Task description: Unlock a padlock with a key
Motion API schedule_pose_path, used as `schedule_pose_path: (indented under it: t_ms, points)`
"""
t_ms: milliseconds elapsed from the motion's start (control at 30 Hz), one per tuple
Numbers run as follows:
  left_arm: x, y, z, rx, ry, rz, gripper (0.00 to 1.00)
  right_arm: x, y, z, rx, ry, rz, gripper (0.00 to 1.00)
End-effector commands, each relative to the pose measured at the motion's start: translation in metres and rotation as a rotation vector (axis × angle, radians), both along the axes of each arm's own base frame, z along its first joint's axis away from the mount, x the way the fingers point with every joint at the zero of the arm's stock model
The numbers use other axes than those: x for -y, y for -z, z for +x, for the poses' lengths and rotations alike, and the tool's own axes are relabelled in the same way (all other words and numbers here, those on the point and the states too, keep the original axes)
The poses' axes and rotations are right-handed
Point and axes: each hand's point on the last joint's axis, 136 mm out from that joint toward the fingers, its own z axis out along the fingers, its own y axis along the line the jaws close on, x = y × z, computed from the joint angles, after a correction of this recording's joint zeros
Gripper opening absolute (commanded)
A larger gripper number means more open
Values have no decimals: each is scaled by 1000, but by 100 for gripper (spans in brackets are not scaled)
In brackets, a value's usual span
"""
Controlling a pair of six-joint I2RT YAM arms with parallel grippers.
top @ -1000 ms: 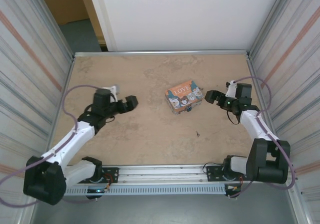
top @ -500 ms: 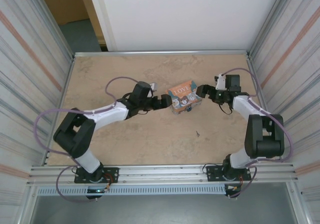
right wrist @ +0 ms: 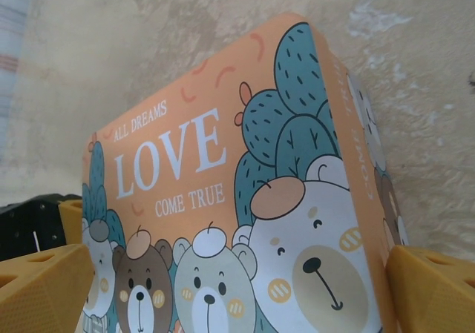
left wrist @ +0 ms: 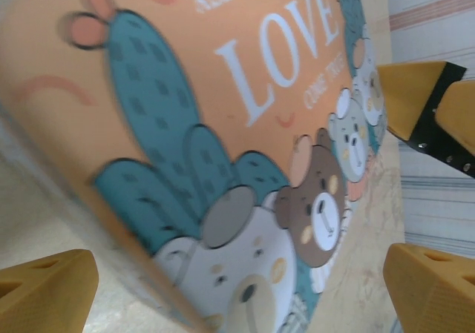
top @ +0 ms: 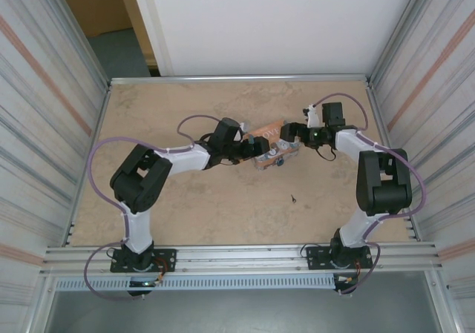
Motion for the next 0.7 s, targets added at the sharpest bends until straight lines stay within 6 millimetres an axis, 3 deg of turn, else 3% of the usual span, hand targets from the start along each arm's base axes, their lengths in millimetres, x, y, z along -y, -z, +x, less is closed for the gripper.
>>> schedule_pose_path:
  t_ms: [0,400,667]
  points:
    - [13,-16,2,13,26,-54,99,-16,-3,-19,-11,-72,35,99]
    - [-19,-30,0,44,-25,-52,99,-49,-11,-76,-34,-122,76,99]
    - [-48,-26,-4,28,-73,-33,99,-85,-11,-111,-36,-153,73,99]
